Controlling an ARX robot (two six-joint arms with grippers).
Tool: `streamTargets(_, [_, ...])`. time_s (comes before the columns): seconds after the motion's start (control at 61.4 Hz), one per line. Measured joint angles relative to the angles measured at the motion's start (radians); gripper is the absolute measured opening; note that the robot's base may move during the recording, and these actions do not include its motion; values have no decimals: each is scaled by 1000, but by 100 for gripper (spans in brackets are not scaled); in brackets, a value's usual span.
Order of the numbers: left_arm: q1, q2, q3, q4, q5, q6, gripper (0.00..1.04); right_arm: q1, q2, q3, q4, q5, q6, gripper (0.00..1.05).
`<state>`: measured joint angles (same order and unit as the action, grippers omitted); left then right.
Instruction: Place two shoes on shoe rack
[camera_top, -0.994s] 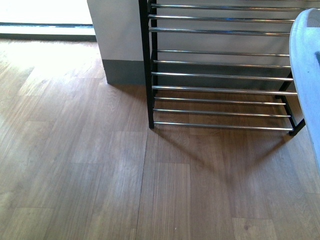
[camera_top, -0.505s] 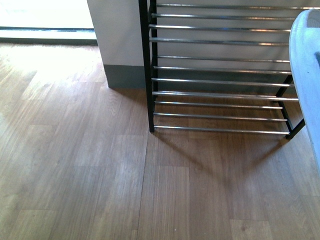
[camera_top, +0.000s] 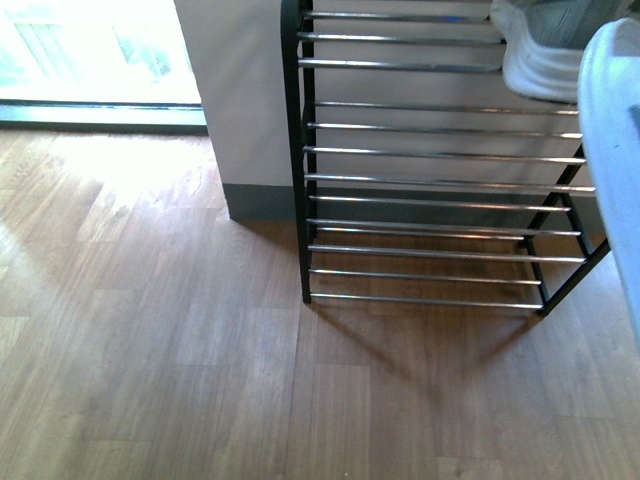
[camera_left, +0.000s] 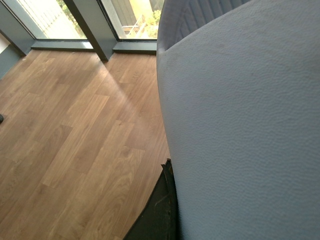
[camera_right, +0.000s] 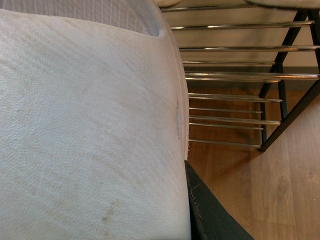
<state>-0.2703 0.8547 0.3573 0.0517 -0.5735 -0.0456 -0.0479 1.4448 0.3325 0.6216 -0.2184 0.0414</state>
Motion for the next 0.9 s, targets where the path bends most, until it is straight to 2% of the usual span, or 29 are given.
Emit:
streamTargets(0.57, [0, 0, 0, 0, 0, 0, 2, 0, 1, 0, 3, -4, 0, 2])
streamTargets(0.652, [0, 0, 0, 0, 0, 0, 2, 2, 65, -48, 253, -81, 53, 2])
streamTargets(0.717, [0, 0, 0, 0, 0, 0, 2, 29, 79, -66, 408, -74, 76, 2])
streamTargets(0.75, [0, 0, 0, 0, 0, 0, 2, 50, 64, -58, 420, -60, 84, 2])
streamTargets(0.896, [0, 0, 0, 0, -1, 0, 2, 162, -1, 47, 287, 61, 101, 2])
